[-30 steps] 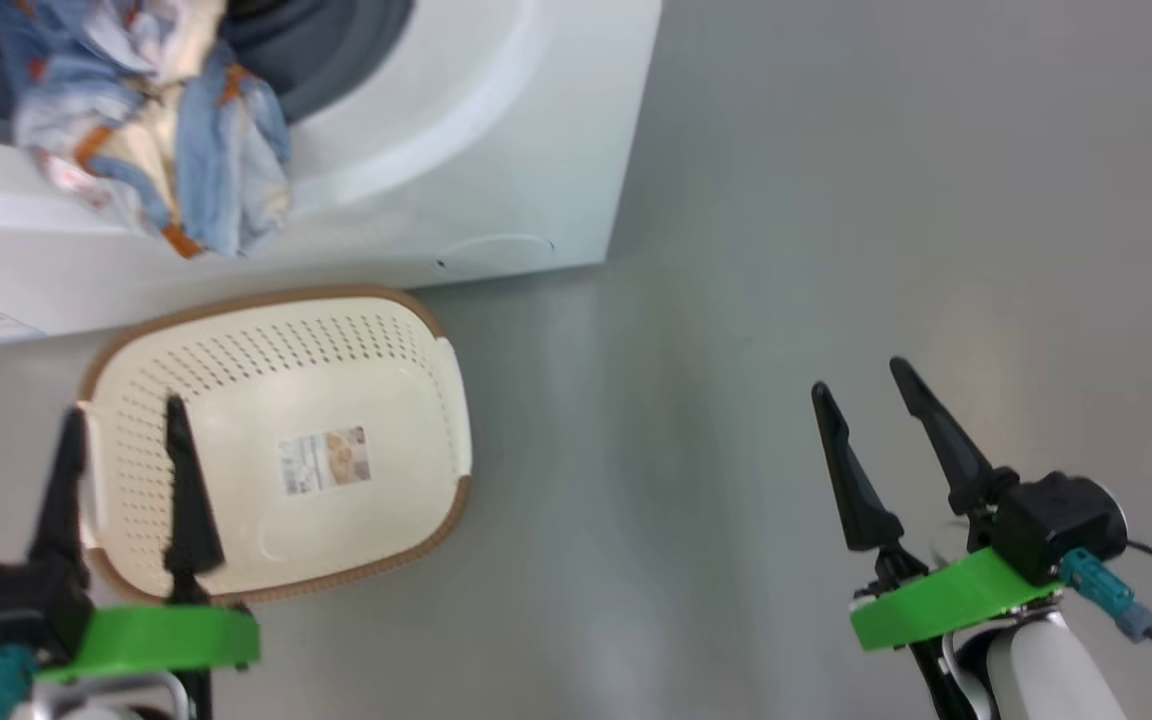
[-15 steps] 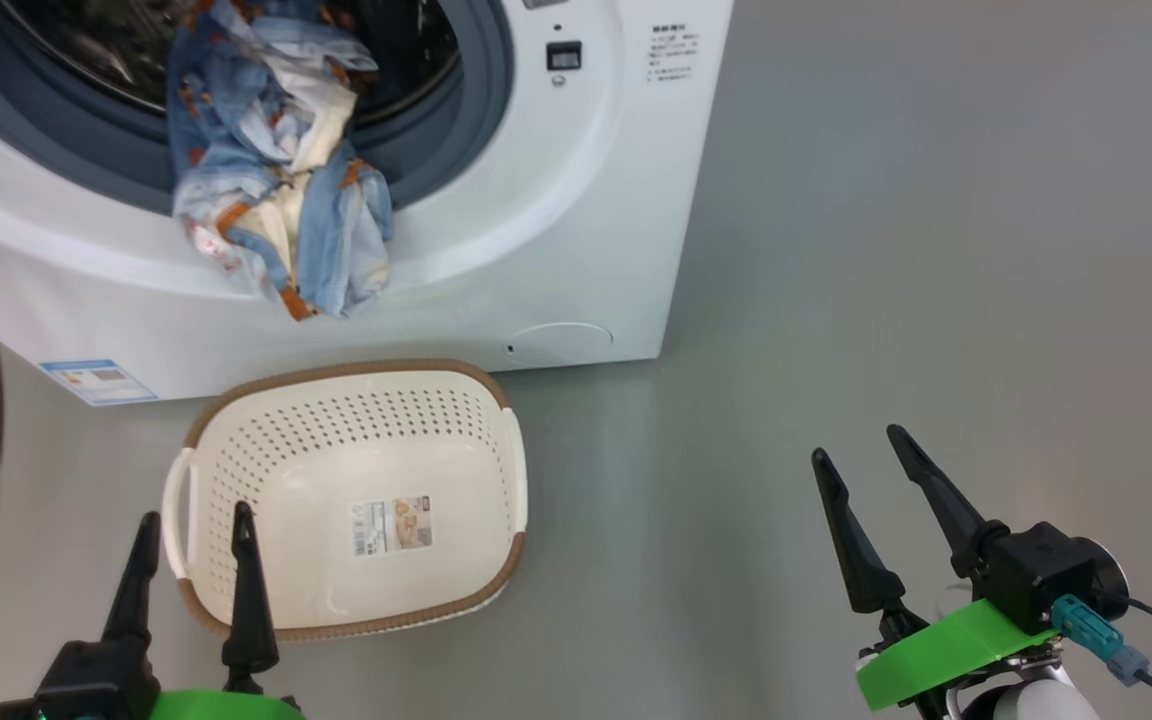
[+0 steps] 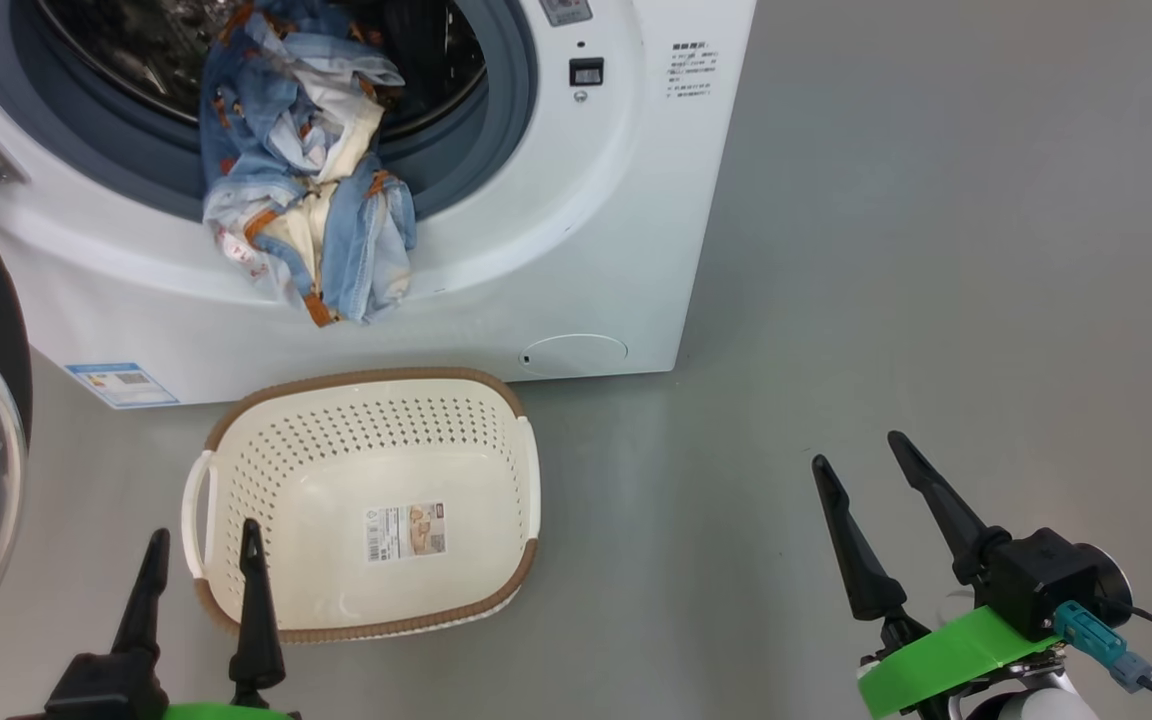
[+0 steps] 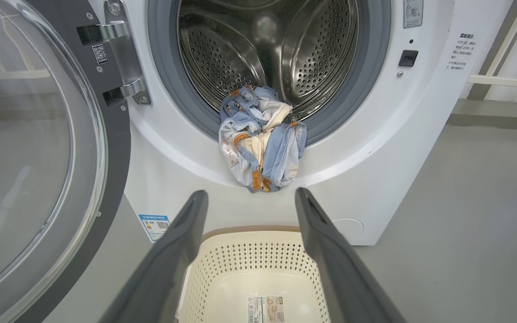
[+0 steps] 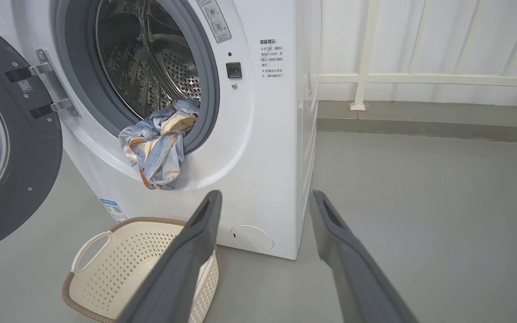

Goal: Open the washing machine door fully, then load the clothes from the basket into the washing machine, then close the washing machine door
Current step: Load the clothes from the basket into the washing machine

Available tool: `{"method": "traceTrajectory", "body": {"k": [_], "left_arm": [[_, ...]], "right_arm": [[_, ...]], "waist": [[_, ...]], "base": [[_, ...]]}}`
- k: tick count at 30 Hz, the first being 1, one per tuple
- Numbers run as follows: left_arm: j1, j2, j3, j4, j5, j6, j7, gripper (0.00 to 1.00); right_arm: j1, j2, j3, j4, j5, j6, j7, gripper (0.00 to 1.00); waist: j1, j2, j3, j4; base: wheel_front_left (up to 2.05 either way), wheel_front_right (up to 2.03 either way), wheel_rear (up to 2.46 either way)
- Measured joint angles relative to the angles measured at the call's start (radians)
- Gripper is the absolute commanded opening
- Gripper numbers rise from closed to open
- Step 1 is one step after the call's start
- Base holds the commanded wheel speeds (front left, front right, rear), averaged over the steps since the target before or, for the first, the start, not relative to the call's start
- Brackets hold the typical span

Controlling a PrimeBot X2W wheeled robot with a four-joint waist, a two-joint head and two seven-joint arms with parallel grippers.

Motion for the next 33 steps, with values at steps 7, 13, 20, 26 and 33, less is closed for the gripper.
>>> {"method": "traceTrajectory", "body": {"k": [7, 13, 20, 26, 33], "left_arm": [[0.0, -0.001, -0.001, 0.006, -0.007, 0.0, 0.0, 1.0], [-0.002, -0.001, -0.007, 0.011, -0.007, 0.0, 0.0, 1.0], [-0.029, -0.001, -0.006, 0.025, -0.013, 0.0, 0.0, 1.0], [-0.095, -0.002, 0.002, 0.078, -0.057, -0.029, 0.022, 1.0], [-0.213, 0.004, 0.008, 0.181, -0.072, -0.084, 0.046, 1.0]], "right_arm": [[0.0, 0.0, 0.0, -0.006, -0.001, 0.0, 0.001, 1.0], [0.0, 0.0, 0.0, -0.011, -0.001, 0.0, 0.001, 1.0], [-0.001, 0.0, 0.003, -0.02, -0.001, 0.0, 0.001, 1.0], [-0.01, 0.0, 0.013, -0.03, -0.001, 0.0, 0.0, 1.0], [-0.064, 0.0, 0.036, -0.026, 0.004, 0.0, -0.013, 1.0]], "waist": [[0.0, 0.0, 0.008, 0.001], [0.0, 0.0, 0.017, -0.001], [0.0, 0.0, 0.046, -0.008], [0.0, 0.0, 0.089, -0.023], [0.0, 0.0, 0.141, -0.058]], "base": [[0.0, 0.0, 0.0], [0.0, 0.0, 0.0], [0.0, 0.0, 0.0], [0.0, 0.0, 0.0], [0.0, 0.0, 0.0]]}}
